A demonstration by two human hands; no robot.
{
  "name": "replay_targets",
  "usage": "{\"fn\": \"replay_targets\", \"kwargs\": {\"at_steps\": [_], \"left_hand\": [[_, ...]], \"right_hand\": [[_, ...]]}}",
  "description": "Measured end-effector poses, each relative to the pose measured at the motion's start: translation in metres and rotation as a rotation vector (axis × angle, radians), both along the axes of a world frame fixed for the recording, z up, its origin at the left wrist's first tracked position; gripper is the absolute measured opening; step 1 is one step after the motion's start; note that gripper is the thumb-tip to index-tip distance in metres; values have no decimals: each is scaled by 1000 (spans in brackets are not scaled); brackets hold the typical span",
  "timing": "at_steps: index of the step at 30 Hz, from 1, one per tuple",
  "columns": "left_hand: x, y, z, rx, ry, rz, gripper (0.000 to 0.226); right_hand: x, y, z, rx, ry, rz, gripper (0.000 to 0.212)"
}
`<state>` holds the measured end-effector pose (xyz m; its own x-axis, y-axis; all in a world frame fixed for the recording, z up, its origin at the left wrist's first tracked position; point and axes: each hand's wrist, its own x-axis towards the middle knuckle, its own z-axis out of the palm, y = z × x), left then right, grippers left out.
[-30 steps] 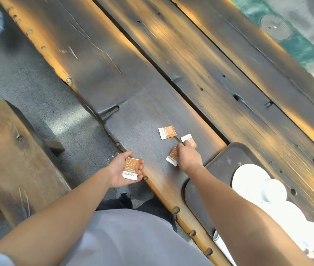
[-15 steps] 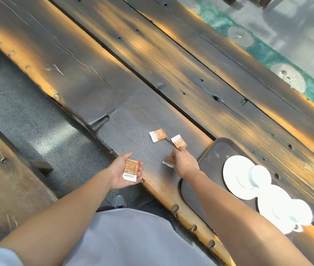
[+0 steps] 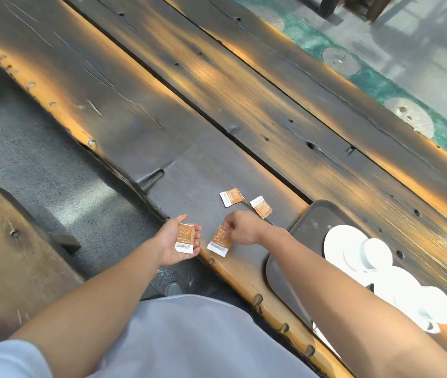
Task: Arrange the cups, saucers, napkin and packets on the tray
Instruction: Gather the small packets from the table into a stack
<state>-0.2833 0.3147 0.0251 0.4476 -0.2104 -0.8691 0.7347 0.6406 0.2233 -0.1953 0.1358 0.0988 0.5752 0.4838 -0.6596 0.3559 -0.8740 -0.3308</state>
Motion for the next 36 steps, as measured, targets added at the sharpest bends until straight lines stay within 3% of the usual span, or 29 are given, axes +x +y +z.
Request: {"fn": "replay_targets", "kwargs": {"at_steps": [9, 23, 36], "left_hand": [[-3, 6, 1, -40, -17, -52, 56], [-6, -5, 0, -86, -64, -136, 61], [-5, -15, -5, -141, -114, -200, 48]], "right_hand": [[-6, 48, 25, 92, 100, 93, 9], [-19, 57, 21, 113, 13, 108, 12], [-26, 44, 7, 147, -44, 78, 6]]}}
